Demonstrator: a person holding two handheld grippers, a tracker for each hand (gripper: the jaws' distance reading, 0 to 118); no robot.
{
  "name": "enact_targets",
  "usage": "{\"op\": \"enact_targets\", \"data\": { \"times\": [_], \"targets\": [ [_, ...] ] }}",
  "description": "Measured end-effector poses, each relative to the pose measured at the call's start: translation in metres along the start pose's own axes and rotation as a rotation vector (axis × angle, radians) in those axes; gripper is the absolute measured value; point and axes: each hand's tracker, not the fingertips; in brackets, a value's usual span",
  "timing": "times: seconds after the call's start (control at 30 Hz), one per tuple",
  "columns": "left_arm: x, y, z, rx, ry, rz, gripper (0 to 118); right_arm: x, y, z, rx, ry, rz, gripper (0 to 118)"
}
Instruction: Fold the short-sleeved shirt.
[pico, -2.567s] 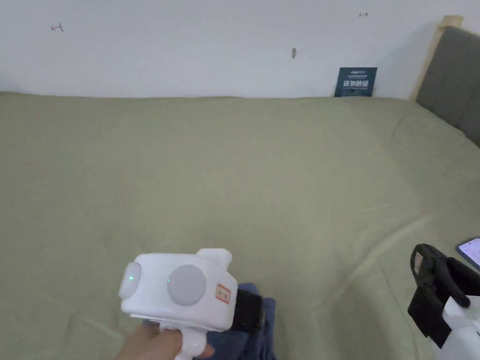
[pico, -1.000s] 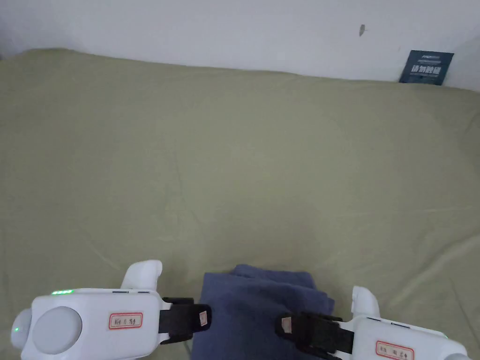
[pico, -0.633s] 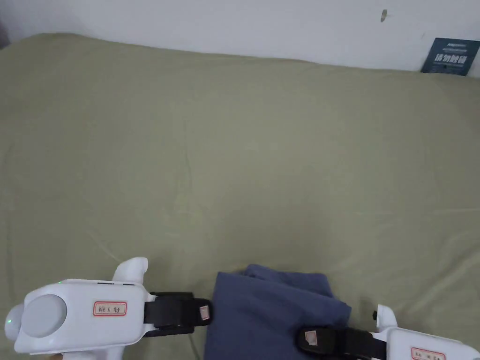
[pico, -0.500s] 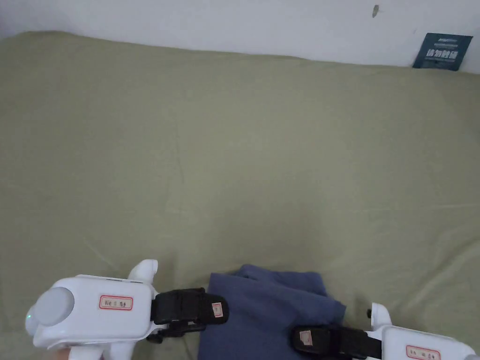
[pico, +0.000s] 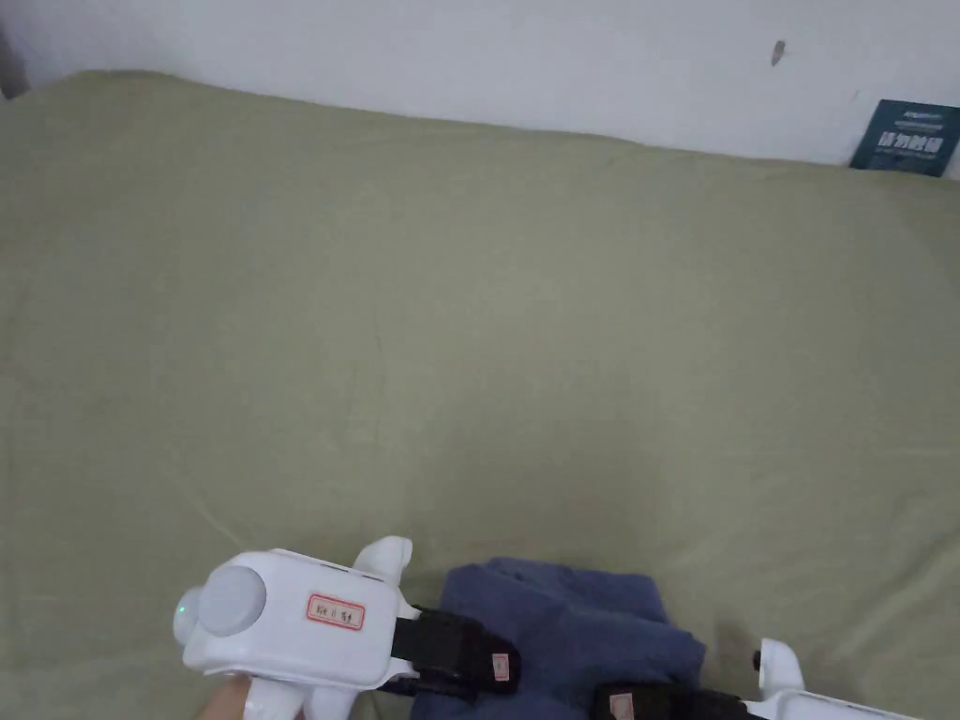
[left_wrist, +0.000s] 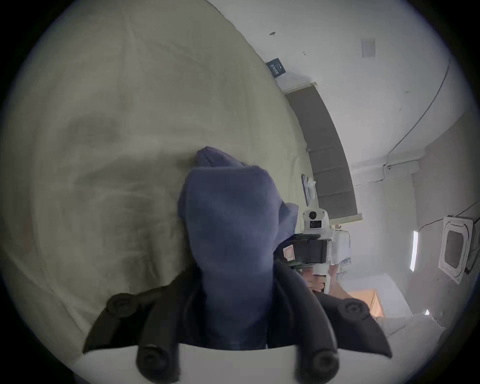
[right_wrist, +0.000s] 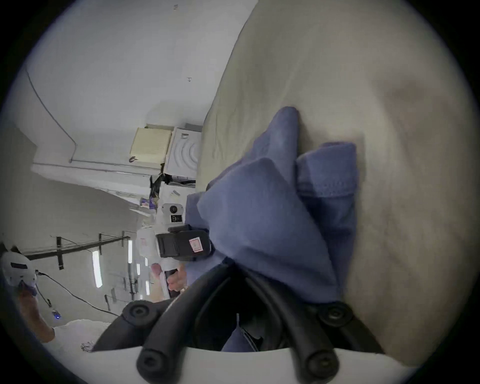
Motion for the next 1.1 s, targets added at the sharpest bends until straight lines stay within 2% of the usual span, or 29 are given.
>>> {"op": "enact_targets", "data": {
  "times": [0.1, 0.2, 0.33, 0.43, 0.53, 0.73, 1.0, 1.07, 1.1],
  "targets": [
    [-0.002, 0.0, 0.008, 0.001, -0.013, 0.008, 26, -0.024, -0.003, 0.008, 0.048, -0.057, 0.058, 0],
    [-0.008, 0.001, 0.03, 0.016, 0.001, 0.007, 26, -0.054, -0.012, 0.032, 0.141, -0.096, 0.159, 0],
    [-0.028, 0.007, 0.089, 0.063, 0.064, 0.01, 26, -0.098, -0.028, 0.073, 0.285, -0.228, 0.345, 0],
    [-0.049, 0.013, 0.148, 0.112, 0.136, 0.032, 26, -0.117, -0.039, 0.1, 0.364, -0.261, 0.391, 0],
    [-0.075, 0.024, 0.211, 0.165, 0.212, 0.066, 26, -0.132, -0.046, 0.12, 0.453, -0.368, 0.452, 0],
    [-0.122, 0.061, 0.308, 0.197, 0.318, 0.134, 26, -0.149, -0.047, 0.14, 0.544, -0.422, 0.462, 0],
    [-0.149, 0.095, 0.344, 0.153, 0.428, 0.166, 26, -0.158, -0.038, 0.123, 0.552, -0.448, 0.461, 0],
    [-0.144, 0.098, 0.347, 0.149, 0.445, 0.14, 33, -0.161, -0.036, 0.117, 0.538, -0.451, 0.47, 0],
    [-0.144, 0.099, 0.35, 0.156, 0.466, 0.122, 44, -0.161, -0.035, 0.115, 0.532, -0.444, 0.477, 0]
  ]
}}
